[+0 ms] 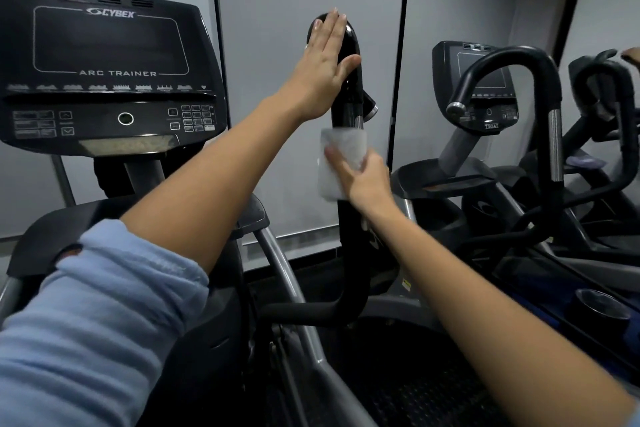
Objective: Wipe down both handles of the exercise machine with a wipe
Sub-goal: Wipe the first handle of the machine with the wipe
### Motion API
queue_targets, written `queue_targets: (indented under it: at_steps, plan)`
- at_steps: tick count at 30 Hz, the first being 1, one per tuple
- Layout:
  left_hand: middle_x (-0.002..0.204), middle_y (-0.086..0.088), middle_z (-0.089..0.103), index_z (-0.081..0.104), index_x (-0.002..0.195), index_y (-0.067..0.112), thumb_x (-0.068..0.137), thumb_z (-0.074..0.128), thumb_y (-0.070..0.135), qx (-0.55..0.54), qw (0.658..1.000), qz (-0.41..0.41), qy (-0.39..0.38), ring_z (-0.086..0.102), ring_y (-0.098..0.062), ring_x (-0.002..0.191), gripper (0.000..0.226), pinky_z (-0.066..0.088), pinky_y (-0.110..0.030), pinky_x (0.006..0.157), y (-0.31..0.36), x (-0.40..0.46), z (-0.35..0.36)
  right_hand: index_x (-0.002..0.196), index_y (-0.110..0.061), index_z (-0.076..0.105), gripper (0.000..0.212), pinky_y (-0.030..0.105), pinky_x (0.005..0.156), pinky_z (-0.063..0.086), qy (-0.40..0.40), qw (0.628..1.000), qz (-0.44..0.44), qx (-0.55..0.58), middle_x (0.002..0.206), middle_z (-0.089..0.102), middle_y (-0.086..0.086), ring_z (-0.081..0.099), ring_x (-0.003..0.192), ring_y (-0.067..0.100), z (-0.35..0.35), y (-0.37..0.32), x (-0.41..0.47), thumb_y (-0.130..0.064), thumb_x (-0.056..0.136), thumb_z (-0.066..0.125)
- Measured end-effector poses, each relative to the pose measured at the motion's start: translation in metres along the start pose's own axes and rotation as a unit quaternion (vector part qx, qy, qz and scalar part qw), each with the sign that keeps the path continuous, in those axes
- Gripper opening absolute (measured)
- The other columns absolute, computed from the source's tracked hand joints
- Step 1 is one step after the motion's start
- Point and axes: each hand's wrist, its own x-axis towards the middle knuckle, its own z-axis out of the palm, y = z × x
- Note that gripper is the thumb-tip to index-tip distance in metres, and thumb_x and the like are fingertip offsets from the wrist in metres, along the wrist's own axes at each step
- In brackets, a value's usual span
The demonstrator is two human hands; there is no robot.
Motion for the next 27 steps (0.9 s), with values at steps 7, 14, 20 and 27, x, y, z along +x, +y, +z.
queue_targets:
  at_steps: [7,14,20,27]
  plan:
    - [0.159,-0.009,-0.005,0.002,0.148,0.005,0.102,0.031,0.028,0.001,1.000,0.000,0.007,-0.010,-0.025,0.146,0.060,-0.004,-0.030,0.117,-0.002,0.001,0.001,0.096,-0.010,0.058,0.047,0.041,0.073,0.056,0.018,0.999,-0.030,0.020,0.092,0.067,0.008,0.066,0.084,0.025,0.004,-0.010,0.013,-0.053,0.079,0.066]
    - [0.159,-0.009,-0.003,0.004,0.148,0.006,0.101,0.032,0.029,-0.007,1.000,0.003,0.014,-0.009,-0.024,0.146,0.059,-0.003,-0.032,0.117,-0.003,0.003,0.004,0.097,-0.010,0.063,0.042,0.038,0.074,0.058,0.000,0.999,-0.032,0.012,0.092,0.070,0.007,0.068,0.084,0.022,-0.001,0.002,0.008,-0.048,0.079,0.068]
    - [0.159,-0.006,0.002,0.012,0.149,0.009,0.100,0.037,0.032,-0.012,1.000,0.005,0.019,-0.003,-0.021,0.147,0.059,0.000,-0.027,0.116,-0.005,0.002,-0.003,0.101,-0.011,0.063,0.062,0.034,0.072,0.054,-0.014,0.998,-0.058,0.024,0.093,0.069,0.006,0.066,0.085,0.019,-0.001,-0.029,0.040,-0.068,0.079,0.050]
    - [0.158,-0.003,-0.016,-0.011,0.148,0.011,0.098,0.032,0.044,-0.127,0.989,-0.037,0.072,-0.013,-0.010,0.145,0.074,-0.007,-0.022,0.115,-0.001,-0.064,0.031,0.115,-0.005,0.055,0.050,0.037,0.089,0.051,0.036,0.986,0.108,0.124,0.098,0.063,0.007,0.060,0.094,0.023,-0.036,-0.028,0.053,-0.045,0.099,0.030]
